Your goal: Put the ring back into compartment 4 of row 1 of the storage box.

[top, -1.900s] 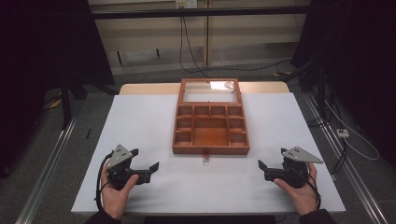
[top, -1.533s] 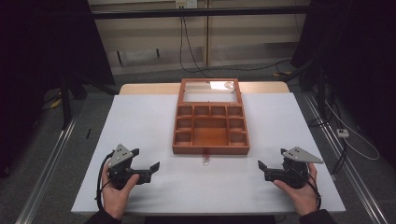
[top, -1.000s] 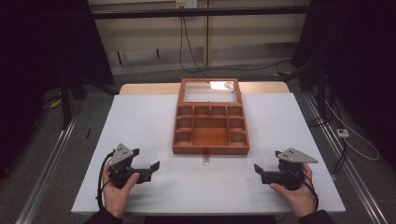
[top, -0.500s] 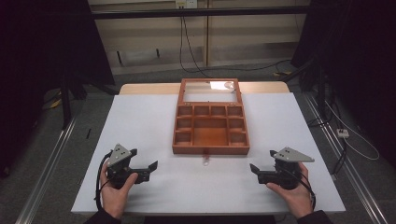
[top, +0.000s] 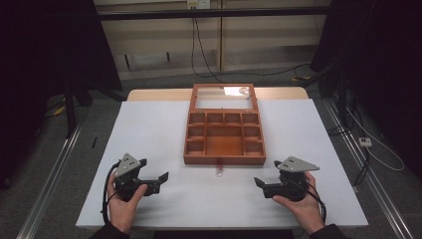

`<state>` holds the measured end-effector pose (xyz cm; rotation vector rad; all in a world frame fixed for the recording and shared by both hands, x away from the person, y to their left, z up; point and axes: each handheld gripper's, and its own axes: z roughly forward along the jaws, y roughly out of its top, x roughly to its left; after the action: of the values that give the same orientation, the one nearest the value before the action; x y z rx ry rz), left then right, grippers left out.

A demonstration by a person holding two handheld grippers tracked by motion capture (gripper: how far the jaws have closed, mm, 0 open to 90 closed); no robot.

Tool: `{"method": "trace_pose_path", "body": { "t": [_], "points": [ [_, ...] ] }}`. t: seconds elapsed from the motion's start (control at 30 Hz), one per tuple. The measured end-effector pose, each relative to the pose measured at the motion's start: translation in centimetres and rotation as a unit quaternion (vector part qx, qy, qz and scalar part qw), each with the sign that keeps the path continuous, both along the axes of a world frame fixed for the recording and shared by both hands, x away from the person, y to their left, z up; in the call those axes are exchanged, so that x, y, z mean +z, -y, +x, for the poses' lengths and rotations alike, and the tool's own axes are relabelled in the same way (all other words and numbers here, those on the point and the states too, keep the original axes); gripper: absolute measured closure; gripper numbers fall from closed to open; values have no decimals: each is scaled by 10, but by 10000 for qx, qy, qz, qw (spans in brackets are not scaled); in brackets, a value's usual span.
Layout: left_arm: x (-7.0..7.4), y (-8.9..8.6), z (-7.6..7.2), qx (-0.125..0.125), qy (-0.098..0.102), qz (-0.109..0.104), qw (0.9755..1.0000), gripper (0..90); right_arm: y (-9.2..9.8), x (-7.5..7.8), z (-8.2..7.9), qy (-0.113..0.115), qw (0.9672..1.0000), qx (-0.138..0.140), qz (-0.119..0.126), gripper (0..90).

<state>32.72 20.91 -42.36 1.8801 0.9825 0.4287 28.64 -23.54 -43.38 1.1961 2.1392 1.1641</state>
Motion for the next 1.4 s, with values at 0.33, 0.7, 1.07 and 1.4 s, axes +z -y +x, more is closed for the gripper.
{"method": "trace_pose_path", "body": {
  "t": [0.33, 0.7, 1.07, 1.4],
  "points": [
    [0, 0, 0, -34, -11, 15, 10000, 63, -21, 1, 4, -20, 9992, 396, -59, 136],
    [0, 1, 0, -94, 13, -17, 10000, 61, -41, 4, 8, 8, 9973, 727, -118, 169],
    [0, 1, 0, -93, 21, -15, 10000, 60, -63, 3, 16, -43, 9953, 944, -188, 177],
    [1, 1, 0, -134, 40, 5, 9999, 60, -77, 0, 24, -133, 9941, 1049, -246, 200]
  ]
}}
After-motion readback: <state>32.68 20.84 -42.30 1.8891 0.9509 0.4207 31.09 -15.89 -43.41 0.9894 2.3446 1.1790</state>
